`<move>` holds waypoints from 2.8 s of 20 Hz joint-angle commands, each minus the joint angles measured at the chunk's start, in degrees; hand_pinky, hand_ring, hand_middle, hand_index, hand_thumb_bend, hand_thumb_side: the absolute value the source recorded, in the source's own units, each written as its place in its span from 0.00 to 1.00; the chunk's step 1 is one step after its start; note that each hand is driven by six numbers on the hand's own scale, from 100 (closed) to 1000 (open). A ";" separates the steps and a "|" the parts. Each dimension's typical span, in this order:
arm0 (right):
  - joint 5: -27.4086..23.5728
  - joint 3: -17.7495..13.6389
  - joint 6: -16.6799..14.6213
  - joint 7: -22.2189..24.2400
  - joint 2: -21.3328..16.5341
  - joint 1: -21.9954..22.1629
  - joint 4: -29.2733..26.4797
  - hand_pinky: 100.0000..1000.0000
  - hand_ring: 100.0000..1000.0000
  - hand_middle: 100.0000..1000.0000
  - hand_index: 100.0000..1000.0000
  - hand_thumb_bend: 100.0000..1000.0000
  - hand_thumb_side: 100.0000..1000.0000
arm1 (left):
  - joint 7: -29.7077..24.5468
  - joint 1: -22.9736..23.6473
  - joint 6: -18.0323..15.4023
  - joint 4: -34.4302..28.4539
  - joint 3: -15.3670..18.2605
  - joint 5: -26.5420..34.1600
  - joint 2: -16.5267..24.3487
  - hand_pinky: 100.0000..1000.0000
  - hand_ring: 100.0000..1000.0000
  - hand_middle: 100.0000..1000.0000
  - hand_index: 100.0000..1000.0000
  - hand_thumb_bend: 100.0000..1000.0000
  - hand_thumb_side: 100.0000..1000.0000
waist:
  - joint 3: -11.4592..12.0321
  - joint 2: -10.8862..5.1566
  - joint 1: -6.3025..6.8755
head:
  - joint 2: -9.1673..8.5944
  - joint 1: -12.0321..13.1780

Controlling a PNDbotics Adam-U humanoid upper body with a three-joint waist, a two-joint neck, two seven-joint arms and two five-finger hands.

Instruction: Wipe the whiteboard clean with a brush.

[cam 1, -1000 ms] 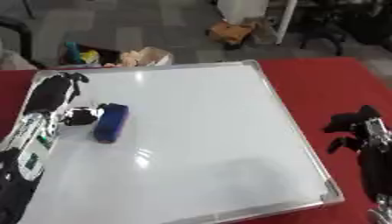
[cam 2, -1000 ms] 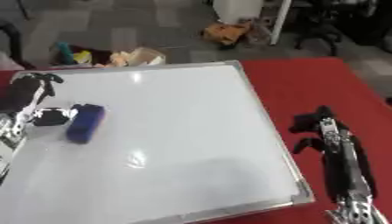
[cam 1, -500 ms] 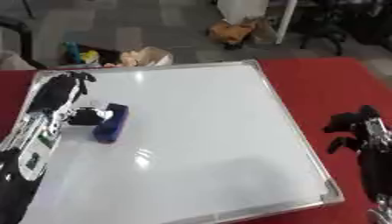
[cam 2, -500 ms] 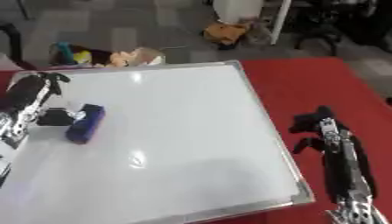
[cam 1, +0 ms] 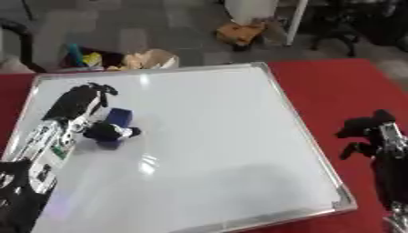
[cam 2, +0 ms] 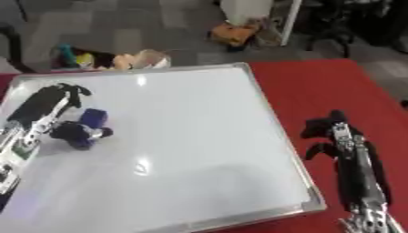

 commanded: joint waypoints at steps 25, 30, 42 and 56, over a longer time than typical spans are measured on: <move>0.05 -0.38 -0.04 0.13 -0.54 -0.17 -1.23 0.25 0.54 0.45 0.57 0.00 0.94 | 0.72 1.19 1.45 -0.50 0.83 -2.04 -0.54 0.35 0.62 0.50 0.79 0.84 0.49 | 0.15 -0.90 -0.24 | -0.14 -0.32; 0.00 -0.42 -0.09 0.12 -0.64 -0.19 -1.23 0.25 0.54 0.45 0.57 0.00 0.94 | 0.46 1.75 2.52 -2.76 0.84 -2.54 0.01 0.36 0.63 0.51 0.80 0.89 0.53 | 0.24 -1.05 -0.20 | -0.24 -0.41; -0.02 -0.50 -0.17 0.10 -0.71 -0.09 -1.23 0.25 0.54 0.45 0.57 0.00 0.94 | 0.37 2.64 4.40 -5.33 1.46 -3.72 0.59 0.36 0.63 0.51 0.80 0.90 0.54 | 0.44 -1.10 -0.28 | -0.25 -0.46; 0.02 -0.44 -0.05 0.16 -0.58 -0.07 -1.23 0.25 0.54 0.45 0.57 0.00 0.94 | -1.77 2.87 2.61 -2.89 -0.20 -4.19 -0.15 0.35 0.61 0.49 0.79 0.75 0.46 | 0.24 -1.02 -0.23 | -0.17 -0.48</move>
